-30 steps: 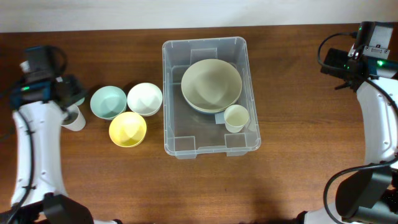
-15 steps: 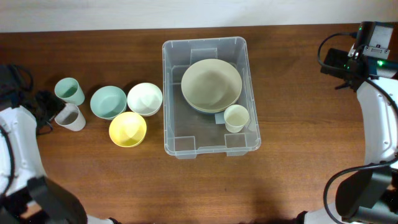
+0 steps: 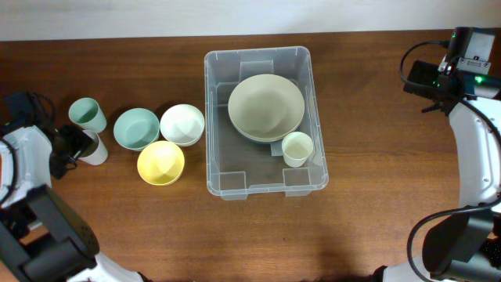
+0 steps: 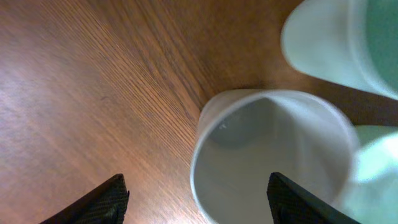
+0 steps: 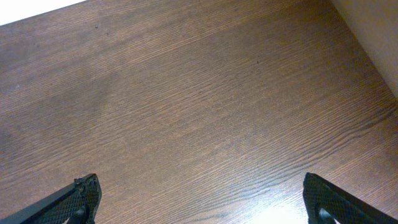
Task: Pack container
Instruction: 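Grasp the grey translucent cup rim with the left gripper, then carry the grey cup into the bin and lower it onto the white cup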
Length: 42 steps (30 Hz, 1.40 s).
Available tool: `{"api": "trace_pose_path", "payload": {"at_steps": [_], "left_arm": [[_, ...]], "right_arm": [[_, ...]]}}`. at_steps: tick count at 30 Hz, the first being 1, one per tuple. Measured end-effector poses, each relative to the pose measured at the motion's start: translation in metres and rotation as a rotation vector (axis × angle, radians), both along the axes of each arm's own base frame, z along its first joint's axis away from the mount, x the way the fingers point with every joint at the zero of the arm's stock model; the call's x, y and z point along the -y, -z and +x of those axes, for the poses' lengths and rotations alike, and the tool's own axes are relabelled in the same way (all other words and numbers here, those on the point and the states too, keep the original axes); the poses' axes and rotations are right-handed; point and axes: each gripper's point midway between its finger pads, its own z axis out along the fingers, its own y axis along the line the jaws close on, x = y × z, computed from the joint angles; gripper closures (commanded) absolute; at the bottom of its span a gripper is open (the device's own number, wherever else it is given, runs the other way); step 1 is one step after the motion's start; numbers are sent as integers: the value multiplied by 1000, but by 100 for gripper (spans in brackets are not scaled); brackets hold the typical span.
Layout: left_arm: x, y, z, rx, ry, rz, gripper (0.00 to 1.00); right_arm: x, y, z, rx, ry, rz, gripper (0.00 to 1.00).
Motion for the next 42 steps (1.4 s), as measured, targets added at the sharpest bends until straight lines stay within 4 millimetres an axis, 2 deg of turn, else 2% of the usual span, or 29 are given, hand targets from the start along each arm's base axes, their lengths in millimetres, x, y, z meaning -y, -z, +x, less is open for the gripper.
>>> {"api": "trace_pose_path", "payload": {"at_steps": [4,6,7,12,17,21,23,25,27,30,31,34,36,38,41,42], "left_arm": [[0,25,0,-39,-10,-26,72],[1,30,-1,-50,-15,-36,96],[1,31,-1,-52,-12,-36,99],[-1,31,-4,-52,-24,-45,99],[2,21,-23,-103,-36,-50,100],[8,-11,-32,-73,-30,-26,100],[12,-35,-31,-23,-4,2,99],[27,-63,-23,55,65,27,99],[51,-89,-7,152,170,45,99],[111,-132,30,357,401,55,99],[141,-149,43,441,508,49,99],[217,-182,65,612,753,34,100],[276,-196,69,699,927,13,99],[328,-205,64,756,1080,-3,100],[405,-215,44,843,1316,-25,99],[423,-216,35,856,1376,-31,99]], "right_arm": [[0,0,0,0,0,0,1],[0,0,0,-1,0,0,1],[0,0,0,0,0,0,1],[0,0,0,0,0,0,1],[0,0,0,0,-1,0,1],[0,0,0,0,0,0,1],[0,0,0,0,0,0,1],[0,0,0,0,0,0,1],[0,0,0,0,0,0,1],[0,0,0,0,0,0,1],[0,0,0,0,0,0,1],[0,0,0,-1,0,0,1],[0,0,0,-1,0,0,1],[0,0,0,0,0,0,1],[0,0,0,-1,0,0,1],[0,0,0,-1,0,0,1]]}}
